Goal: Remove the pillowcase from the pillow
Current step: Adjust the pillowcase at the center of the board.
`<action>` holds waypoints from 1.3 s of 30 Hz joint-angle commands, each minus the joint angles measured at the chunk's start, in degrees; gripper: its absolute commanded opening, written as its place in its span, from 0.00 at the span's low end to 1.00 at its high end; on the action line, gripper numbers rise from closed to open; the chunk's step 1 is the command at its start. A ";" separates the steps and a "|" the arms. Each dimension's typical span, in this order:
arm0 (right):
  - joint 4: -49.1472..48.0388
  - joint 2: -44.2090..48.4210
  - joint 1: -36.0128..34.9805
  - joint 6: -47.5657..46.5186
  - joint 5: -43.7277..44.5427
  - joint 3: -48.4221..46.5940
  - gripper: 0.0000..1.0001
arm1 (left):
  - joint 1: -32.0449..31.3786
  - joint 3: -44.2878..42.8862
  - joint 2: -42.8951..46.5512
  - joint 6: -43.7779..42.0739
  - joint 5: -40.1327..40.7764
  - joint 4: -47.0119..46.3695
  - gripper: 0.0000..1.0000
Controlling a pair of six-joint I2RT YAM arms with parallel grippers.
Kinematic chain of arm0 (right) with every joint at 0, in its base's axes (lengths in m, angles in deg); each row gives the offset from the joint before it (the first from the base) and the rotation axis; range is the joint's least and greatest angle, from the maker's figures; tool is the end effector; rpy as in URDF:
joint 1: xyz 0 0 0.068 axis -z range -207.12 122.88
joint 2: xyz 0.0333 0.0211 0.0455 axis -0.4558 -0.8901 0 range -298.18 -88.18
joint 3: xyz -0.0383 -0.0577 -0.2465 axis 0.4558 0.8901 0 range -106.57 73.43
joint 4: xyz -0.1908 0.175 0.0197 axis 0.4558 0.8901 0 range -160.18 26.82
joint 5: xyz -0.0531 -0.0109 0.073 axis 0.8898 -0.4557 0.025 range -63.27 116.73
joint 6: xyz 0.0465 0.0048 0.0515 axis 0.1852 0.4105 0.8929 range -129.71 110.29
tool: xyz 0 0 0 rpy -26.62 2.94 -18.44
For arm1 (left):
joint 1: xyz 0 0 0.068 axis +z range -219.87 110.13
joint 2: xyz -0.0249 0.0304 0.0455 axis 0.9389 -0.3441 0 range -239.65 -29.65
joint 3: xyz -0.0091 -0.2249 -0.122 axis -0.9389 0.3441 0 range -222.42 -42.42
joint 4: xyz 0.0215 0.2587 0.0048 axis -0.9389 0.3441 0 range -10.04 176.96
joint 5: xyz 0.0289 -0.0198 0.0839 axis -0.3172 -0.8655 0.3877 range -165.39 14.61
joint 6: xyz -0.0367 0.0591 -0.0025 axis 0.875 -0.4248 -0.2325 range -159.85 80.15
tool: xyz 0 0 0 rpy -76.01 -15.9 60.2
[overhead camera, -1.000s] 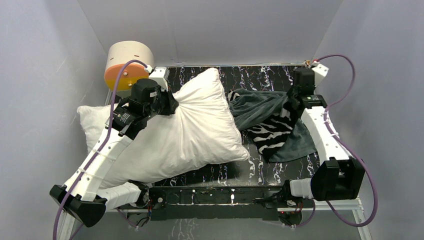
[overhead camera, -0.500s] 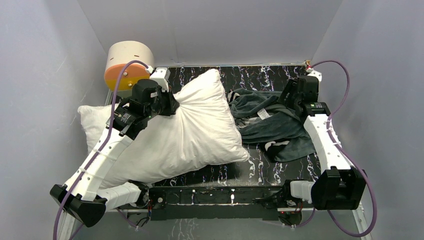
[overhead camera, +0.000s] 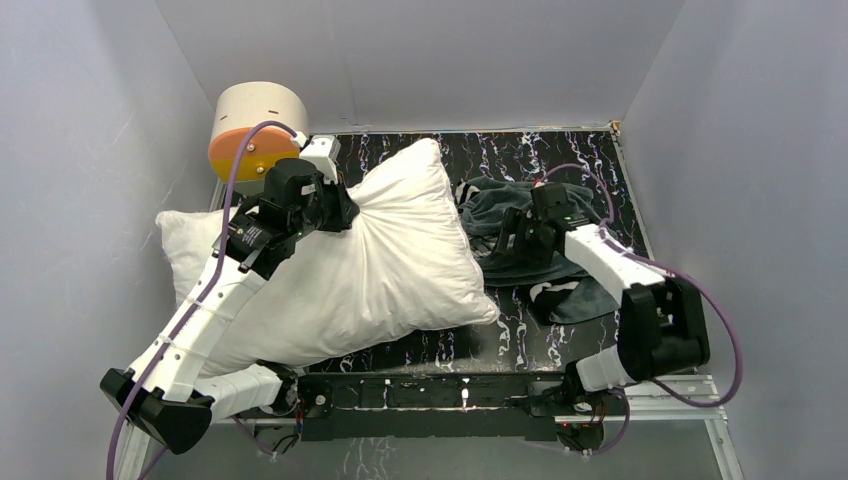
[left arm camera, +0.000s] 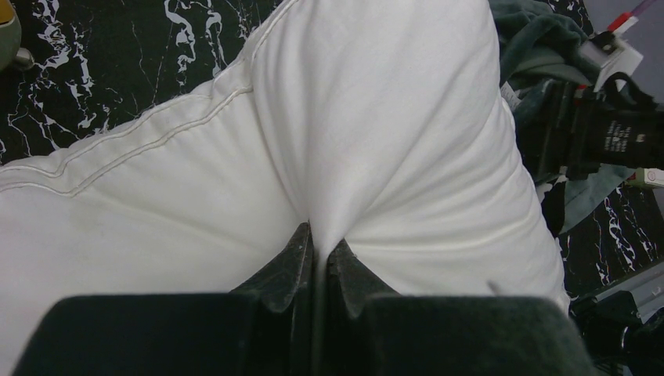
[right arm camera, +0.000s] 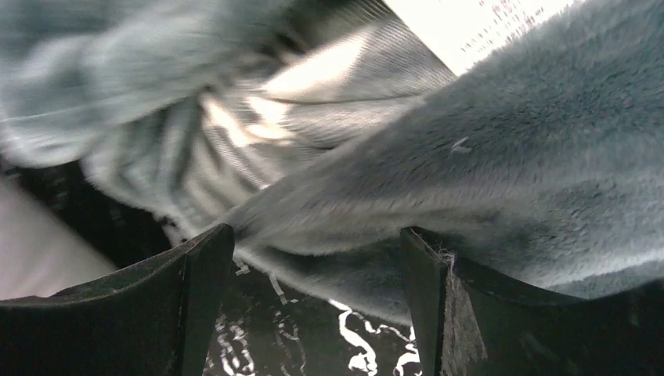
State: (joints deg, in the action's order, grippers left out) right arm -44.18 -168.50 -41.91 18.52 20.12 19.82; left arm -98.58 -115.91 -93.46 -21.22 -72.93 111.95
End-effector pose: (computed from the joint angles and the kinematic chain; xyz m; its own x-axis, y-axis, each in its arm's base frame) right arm 0.2898 0.0833 0.1974 -0.8296 0.2669 -0.4904 0.0809 0.9266 0.3673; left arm 0.2304 -0.1236 0.3852 -0.4577 -0.1133 -0.8819 0.3154 0.9067 -0.2801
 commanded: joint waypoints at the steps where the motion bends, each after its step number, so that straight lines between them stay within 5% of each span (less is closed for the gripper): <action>1: -3.39 -6.17 -1.08 4.76 12.06 1.07 0.84 | 0.32 -0.54 2.83 0.43 0.87 -2.37 0.00; 2: -4.73 -7.92 -1.03 4.88 14.48 0.82 0.80 | 0.32 -0.54 2.80 0.44 0.77 -2.31 0.00; 4: -5.19 -11.09 -0.99 4.90 19.89 -2.21 0.54 | 0.32 -0.60 2.73 0.59 0.48 -2.26 0.00; 9: -3.35 -11.14 -0.56 1.70 30.77 -13.19 0.07 | 0.32 -0.25 2.82 0.62 0.72 -2.02 0.00; 13: -5.78 -6.21 3.82 -0.01 39.41 -18.52 0.05 | 0.32 0.23 2.52 0.95 0.31 -2.13 0.00; 17: -7.52 -4.22 8.57 -1.66 38.88 -19.27 0.13 | 0.32 0.54 2.08 1.06 -0.20 -2.48 0.00; 27: 0.31 -4.89 9.21 -6.76 17.79 -13.06 0.42 | 0.32 1.52 1.09 1.05 -1.52 -3.09 0.00; 32: 1.66 -4.23 8.13 -7.85 10.55 -11.32 0.85 | 0.32 2.25 -0.43 1.12 -4.56 -3.54 0.00; 39: 8.23 -15.81 3.84 -9.23 13.14 -14.98 0.97 | 0.32 3.05 -2.37 0.79 -7.93 -3.53 0.00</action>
State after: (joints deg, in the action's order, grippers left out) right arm -39.88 -177.37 -35.04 10.41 32.60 7.32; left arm -98.58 -112.40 -96.37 -20.39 -77.87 109.15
